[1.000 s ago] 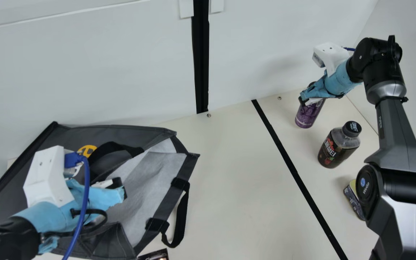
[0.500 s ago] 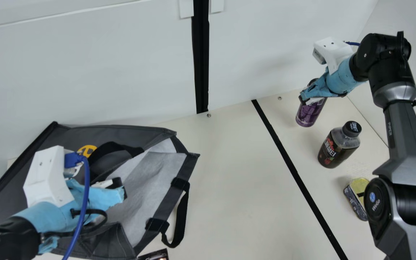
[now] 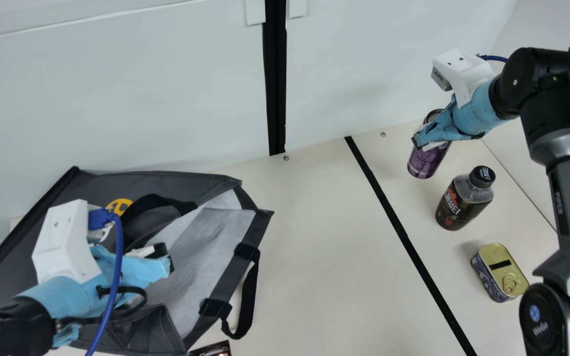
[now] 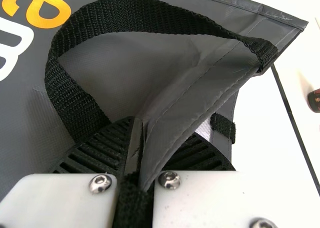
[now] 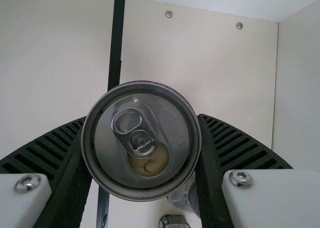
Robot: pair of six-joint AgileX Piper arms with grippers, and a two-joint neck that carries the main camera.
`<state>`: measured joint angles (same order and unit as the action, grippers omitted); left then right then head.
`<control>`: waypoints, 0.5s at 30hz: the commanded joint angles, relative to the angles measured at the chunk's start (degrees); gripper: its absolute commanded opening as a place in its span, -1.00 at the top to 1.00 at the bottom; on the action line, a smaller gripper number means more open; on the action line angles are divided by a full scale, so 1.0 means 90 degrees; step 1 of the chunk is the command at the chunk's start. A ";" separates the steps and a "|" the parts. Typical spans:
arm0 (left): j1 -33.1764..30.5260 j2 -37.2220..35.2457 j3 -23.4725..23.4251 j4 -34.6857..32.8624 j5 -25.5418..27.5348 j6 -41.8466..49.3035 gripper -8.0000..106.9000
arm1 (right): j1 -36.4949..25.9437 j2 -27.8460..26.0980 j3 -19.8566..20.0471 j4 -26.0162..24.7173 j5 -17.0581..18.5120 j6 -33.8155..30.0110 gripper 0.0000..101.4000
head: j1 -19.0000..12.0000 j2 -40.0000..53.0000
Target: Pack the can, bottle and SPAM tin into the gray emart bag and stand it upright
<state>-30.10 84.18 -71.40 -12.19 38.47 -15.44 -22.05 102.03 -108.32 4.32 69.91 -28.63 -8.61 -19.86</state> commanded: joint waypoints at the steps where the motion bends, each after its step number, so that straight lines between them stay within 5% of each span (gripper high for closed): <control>1: 0.0000 0.0000 0.0000 0.0000 0.0000 0.0000 1.00 | 0.0013 -0.0223 0.0194 0.0021 -0.0001 -0.0021 1.00 | -0.0154 -0.0015; 15: 0.0000 0.0000 0.0000 0.0000 0.0000 0.0000 1.00 | 0.0166 -0.1495 0.1386 0.0086 -0.0001 -0.0395 1.00 | -0.0154 -0.0015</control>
<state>-30.10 84.18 -71.40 -12.19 38.47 -15.44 -20.68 89.76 -96.99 4.84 69.93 -32.01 -8.70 -19.95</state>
